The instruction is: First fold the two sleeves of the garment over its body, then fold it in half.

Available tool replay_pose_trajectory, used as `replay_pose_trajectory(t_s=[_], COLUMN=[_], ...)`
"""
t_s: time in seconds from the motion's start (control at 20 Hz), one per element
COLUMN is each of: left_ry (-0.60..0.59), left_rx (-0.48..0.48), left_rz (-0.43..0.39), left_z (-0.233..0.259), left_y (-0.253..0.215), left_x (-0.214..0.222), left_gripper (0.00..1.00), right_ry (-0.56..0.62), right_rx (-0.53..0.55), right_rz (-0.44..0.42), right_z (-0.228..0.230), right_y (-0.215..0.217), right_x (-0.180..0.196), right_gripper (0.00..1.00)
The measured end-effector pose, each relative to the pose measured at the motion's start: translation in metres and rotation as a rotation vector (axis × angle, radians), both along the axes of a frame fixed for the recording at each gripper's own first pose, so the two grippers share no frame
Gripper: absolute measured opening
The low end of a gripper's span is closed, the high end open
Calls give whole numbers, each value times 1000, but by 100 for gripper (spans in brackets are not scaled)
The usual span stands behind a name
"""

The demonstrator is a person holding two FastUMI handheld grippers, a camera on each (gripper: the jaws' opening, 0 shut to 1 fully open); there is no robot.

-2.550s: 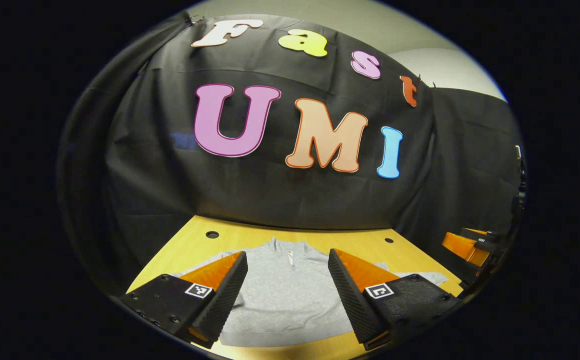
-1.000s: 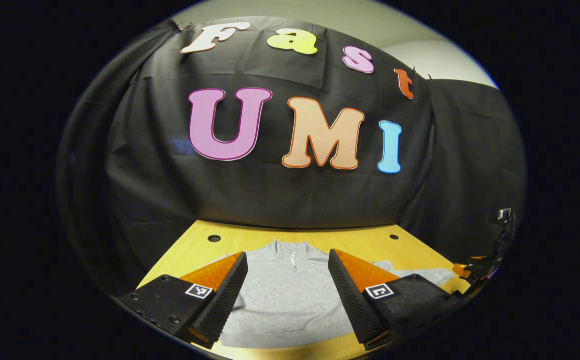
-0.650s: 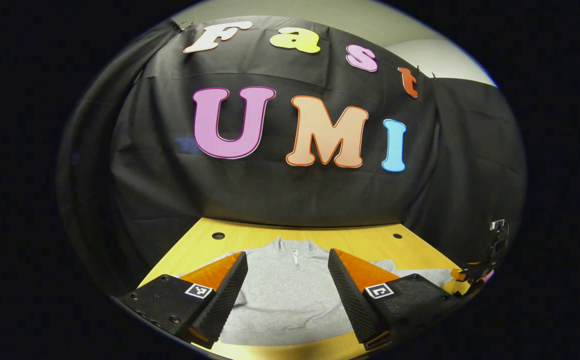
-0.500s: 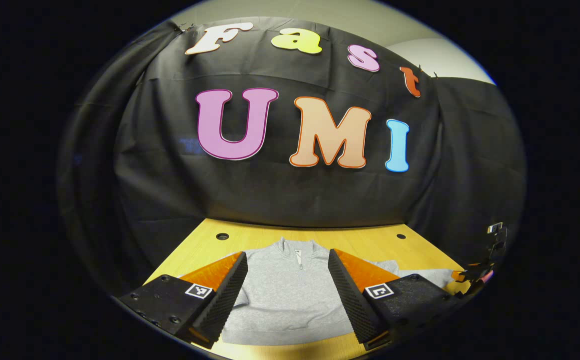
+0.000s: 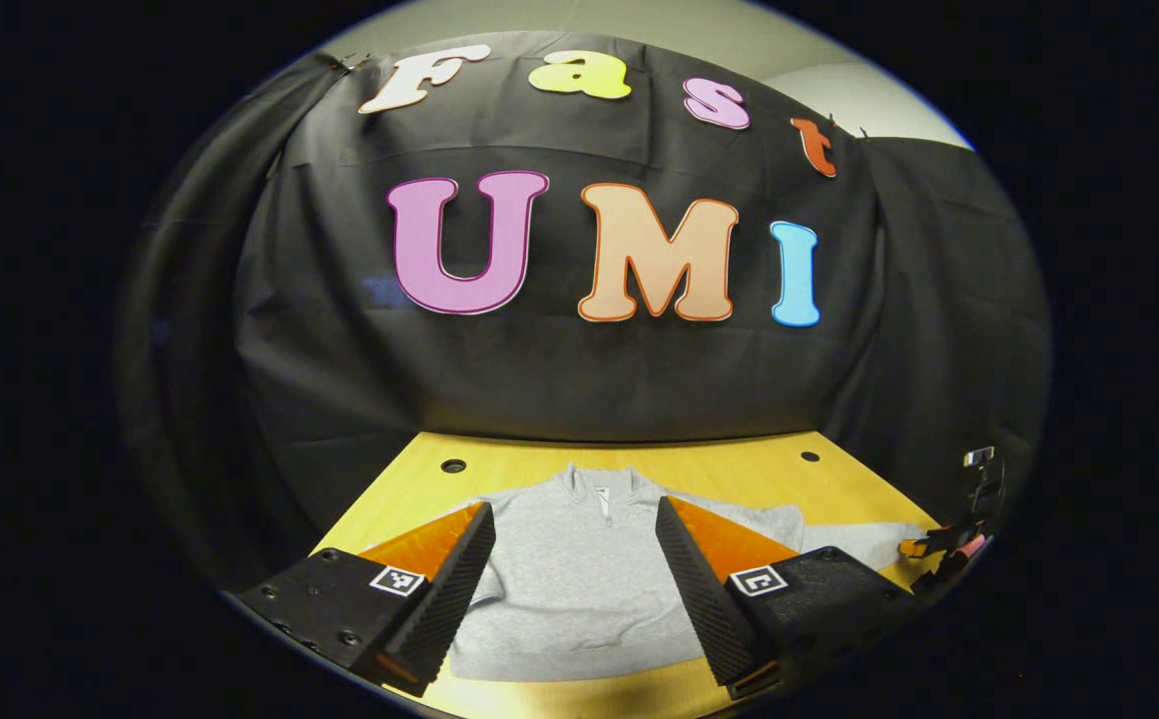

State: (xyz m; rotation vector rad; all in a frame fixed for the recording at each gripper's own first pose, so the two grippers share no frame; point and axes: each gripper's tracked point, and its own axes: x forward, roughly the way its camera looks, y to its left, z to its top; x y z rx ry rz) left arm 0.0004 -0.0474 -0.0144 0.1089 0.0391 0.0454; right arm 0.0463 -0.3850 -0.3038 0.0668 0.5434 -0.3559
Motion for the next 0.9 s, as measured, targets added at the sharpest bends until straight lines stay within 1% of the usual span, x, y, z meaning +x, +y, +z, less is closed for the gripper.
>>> replay_pose_trajectory(t_s=[0.05,0.15,0.3,0.35,0.4,0.45,0.5,0.6,0.65,0.7,0.75,0.8,0.9], left_ry=[0,-1,1,2,4,7,8,3,2,2,4,7,8], left_rx=[-1,-1,-2,-5,-7,-10,-14,-27,-35,-42,-49,-54,-61], left_rz=[-9,-20,-29,-33,-35,-35,-36,-33,-31,-29,-26,-24,-21], left_z=[-1,-1,-3,-3,-4,-5,-4,-4,-4,-3,-5,-4,-4], left_y=[-3,-8,-11,-11,-11,-10,-9,-5,-4,-2,1,2,3], left_x=[0,0,-1,0,-1,-2,-2,-3,-4,-5,-6,-7,-7], left_gripper=[95,95,95,95,95,95,95,94,94,95,95,95,95], right_ry=[0,3,17,29,38,41,47,56,57,62,67,71,80], right_rx=[21,74,78,73,82,85,87,57,36,20,6,-3,-8], right_rz=[-2,-7,11,13,30,42,58,64,63,52,43,35,13], right_z=[-1,-4,-6,-5,-6,-3,-4,-6,0,-2,-2,-1,0], right_y=[1,4,8,11,16,23,27,30,30,31,32,32,32], right_x=[-1,-1,0,1,4,4,6,9,6,8,8,8,8], right_gripper=[100,96,86,78,72,64,54,30,23,22,14,15,14])
